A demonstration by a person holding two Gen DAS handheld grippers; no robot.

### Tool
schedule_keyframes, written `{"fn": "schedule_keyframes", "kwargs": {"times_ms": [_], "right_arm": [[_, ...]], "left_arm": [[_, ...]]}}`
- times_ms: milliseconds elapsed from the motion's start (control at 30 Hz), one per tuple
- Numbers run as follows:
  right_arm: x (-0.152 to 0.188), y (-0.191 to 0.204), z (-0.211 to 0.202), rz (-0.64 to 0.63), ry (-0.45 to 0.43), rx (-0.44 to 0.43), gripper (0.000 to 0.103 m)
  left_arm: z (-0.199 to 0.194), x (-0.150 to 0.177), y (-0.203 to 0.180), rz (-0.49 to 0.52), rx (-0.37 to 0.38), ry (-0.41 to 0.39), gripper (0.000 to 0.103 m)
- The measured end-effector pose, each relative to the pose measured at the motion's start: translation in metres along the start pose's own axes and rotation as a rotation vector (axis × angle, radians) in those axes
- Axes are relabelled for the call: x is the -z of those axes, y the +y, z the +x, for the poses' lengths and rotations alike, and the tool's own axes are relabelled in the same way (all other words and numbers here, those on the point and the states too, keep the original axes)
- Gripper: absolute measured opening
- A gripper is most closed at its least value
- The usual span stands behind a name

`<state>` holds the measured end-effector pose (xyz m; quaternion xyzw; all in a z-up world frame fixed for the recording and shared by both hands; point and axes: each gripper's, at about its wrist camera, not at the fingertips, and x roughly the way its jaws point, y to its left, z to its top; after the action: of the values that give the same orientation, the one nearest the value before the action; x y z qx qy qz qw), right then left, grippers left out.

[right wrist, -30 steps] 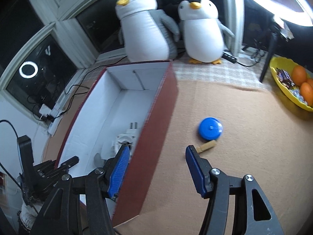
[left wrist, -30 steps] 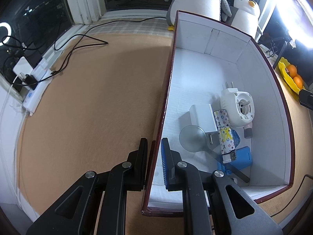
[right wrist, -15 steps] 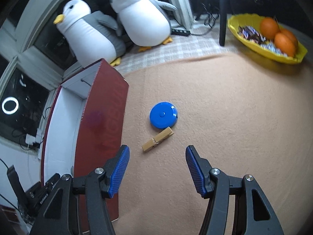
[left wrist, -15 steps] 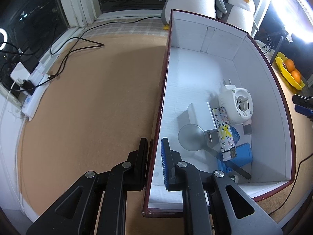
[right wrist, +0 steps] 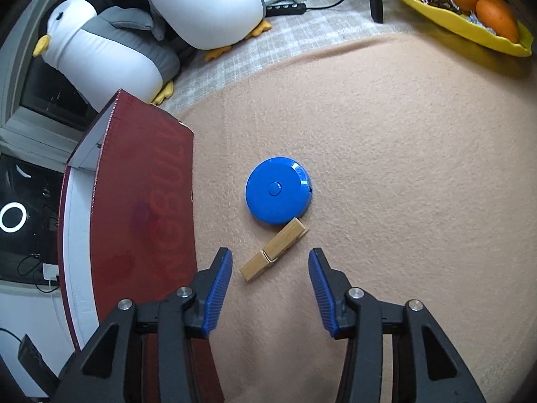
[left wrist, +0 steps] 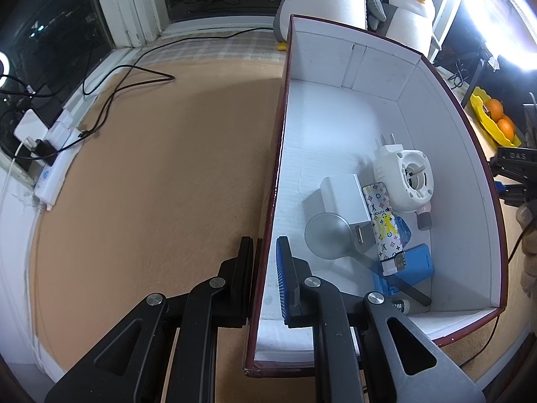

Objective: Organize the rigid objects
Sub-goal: 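Move the right gripper back to the wooden clothespin, then grasp the wooden clothespin with the right gripper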

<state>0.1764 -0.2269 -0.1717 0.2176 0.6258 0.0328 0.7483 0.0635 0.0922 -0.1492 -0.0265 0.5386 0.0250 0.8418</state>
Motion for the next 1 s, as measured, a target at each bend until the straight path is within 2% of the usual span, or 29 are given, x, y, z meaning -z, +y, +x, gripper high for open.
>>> {"fn": "schedule_keyframes", "kwargs": {"times_ms": [433, 767, 900, 1000], "right_arm": [[-0.001, 0.02, 0.024, -0.074, 0.011, 0.113, 0.033], [0.002, 0.017, 0.027, -0.109, 0.004, 0.134, 0.022], [0.008, 0.016, 0.025, -0.143, 0.003, 0.141, 0.013], [0.015, 0.013, 0.023, -0.155, -0.002, 0.142, 0.012]], "left_arm": [[0.0, 0.0, -0.002, -0.009, -0.001, -0.001, 0.012], [0.0, 0.001, 0.0, -0.01, 0.0, -0.002, 0.012], [0.0, 0.001, 0.0, -0.009, -0.001, -0.002, 0.012], [0.0, 0.001, 0.0, -0.012, 0.0, -0.002, 0.012]]}}
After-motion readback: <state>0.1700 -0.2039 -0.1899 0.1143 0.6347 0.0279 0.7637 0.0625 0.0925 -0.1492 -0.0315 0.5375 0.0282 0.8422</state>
